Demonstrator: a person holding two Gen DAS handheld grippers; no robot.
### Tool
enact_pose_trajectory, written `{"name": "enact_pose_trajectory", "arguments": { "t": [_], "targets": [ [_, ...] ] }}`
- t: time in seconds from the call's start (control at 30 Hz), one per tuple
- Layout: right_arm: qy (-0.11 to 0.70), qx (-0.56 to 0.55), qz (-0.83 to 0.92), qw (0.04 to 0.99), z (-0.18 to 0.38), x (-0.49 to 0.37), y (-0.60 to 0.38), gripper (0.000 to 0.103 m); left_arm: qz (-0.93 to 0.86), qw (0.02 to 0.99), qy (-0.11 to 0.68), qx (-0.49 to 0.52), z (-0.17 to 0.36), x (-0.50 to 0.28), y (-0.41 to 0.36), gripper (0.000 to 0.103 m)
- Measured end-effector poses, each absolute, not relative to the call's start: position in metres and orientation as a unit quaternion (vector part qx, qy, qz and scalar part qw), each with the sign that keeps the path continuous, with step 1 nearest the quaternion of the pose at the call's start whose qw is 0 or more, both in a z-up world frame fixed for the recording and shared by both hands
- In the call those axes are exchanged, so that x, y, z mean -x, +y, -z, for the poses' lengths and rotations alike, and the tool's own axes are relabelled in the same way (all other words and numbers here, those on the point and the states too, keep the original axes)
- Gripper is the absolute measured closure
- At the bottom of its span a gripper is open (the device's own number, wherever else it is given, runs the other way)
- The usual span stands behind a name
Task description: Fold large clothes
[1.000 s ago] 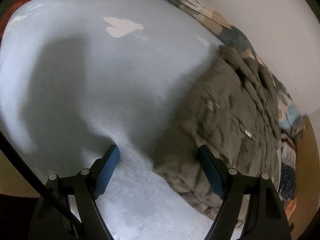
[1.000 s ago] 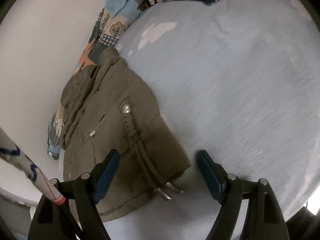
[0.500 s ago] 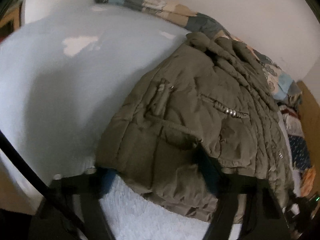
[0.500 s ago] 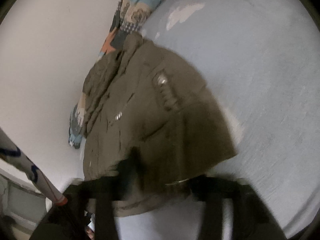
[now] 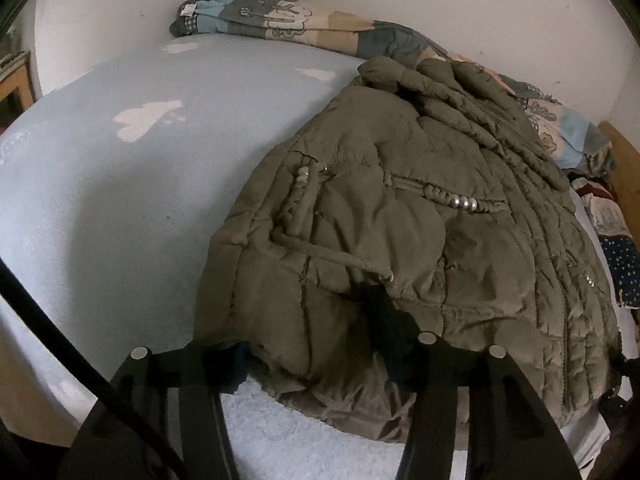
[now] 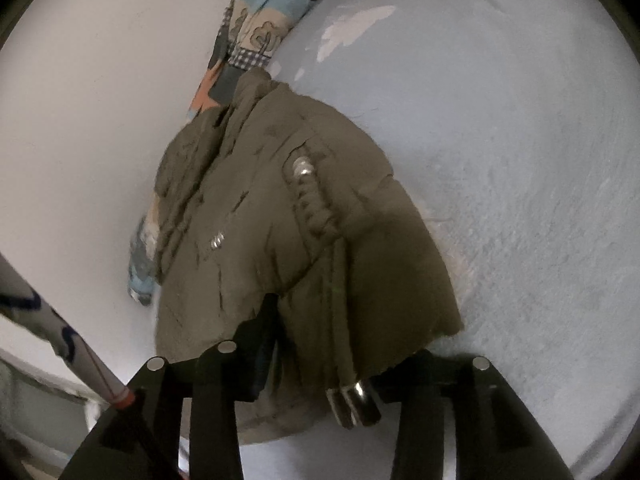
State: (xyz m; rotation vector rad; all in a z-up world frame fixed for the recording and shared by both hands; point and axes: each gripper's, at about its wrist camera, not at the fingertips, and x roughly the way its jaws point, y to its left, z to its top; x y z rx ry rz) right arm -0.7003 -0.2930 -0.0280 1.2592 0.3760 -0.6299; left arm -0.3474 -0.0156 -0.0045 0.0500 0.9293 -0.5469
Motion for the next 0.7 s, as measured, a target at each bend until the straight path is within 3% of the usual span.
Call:
{"name": "enact_pose_trajectory", "arguments": {
  "t": [0.7],
  "targets": [
    [0.166,-0.571,0.292,0.749,0.025,0.694,-0.293,0.058,0.237,0.869,0.424,-0.095,0.008,0.351,-0.033,0.037]
  ]
}}
